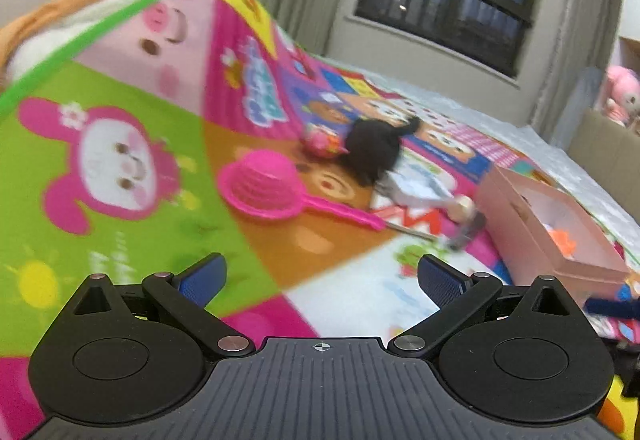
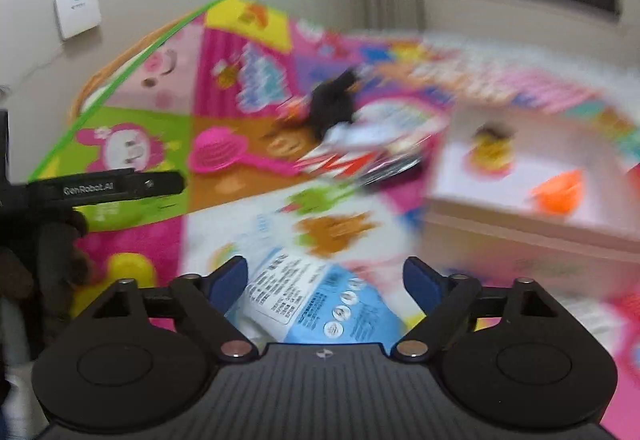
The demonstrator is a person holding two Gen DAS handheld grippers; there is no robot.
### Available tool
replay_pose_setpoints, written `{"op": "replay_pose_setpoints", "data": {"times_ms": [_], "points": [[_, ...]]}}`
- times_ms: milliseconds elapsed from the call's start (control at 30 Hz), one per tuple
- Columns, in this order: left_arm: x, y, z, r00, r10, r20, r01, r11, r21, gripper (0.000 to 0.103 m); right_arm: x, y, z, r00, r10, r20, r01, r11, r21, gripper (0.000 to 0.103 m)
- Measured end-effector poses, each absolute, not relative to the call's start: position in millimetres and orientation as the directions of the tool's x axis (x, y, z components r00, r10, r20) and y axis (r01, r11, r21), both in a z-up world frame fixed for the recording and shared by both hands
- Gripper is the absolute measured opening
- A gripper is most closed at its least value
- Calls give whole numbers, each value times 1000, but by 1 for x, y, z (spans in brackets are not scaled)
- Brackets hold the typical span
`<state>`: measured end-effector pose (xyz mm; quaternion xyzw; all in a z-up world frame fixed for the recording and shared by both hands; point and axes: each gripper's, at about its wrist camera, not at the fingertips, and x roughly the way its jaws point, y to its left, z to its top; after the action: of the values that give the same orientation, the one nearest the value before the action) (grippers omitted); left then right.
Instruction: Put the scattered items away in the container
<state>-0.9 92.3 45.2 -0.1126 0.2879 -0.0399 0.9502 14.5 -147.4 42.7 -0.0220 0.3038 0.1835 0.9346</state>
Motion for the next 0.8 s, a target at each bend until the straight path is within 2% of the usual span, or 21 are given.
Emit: {"op": "replay_pose_setpoints", "data": {"times_ms": [100, 367, 400, 433, 467, 500, 533, 700, 800], "points": [[-9, 66, 43, 805, -241, -542, 126, 962, -241, 103, 6, -176, 47, 786, 278, -552, -299, 953, 55, 93], [-34, -1, 38, 668, -482, -567, 450, 868, -208, 103, 0, -231, 41, 833, 176, -525, -146, 984, 99, 93], [-36, -9, 36, 647, -498, -577, 477, 855, -202, 103, 3, -236, 40, 832, 172, -527, -132, 985, 113, 92], [-39, -17, 34, 635, -502, -588, 497, 847, -187, 103, 7, -239, 38, 830, 173, -531, -128, 984, 121, 85], [-40, -24, 32, 630, -495, -598, 508, 845, -165, 103, 13, -239, 37, 823, 180, -539, -134, 983, 123, 78], [-40, -29, 29, 634, -476, -610, 507, 851, -137, 103, 22, -237, 34, 809, 189, -556, -144, 982, 124, 62], [-40, -33, 27, 645, -444, -622, 494, 863, -104, 103, 31, -234, 31, 792, 203, -576, -156, 979, 130, 52], [-30, -17, 26, 711, -295, -639, 364, 931, -25, 103, 49, -212, 15, 736, 265, -623, -229, 963, 139, 49], [-21, 4, 28, 763, -157, -627, 237, 970, 46, 103, 35, -194, 14, 694, 343, -632, -328, 933, 146, 49]]}}
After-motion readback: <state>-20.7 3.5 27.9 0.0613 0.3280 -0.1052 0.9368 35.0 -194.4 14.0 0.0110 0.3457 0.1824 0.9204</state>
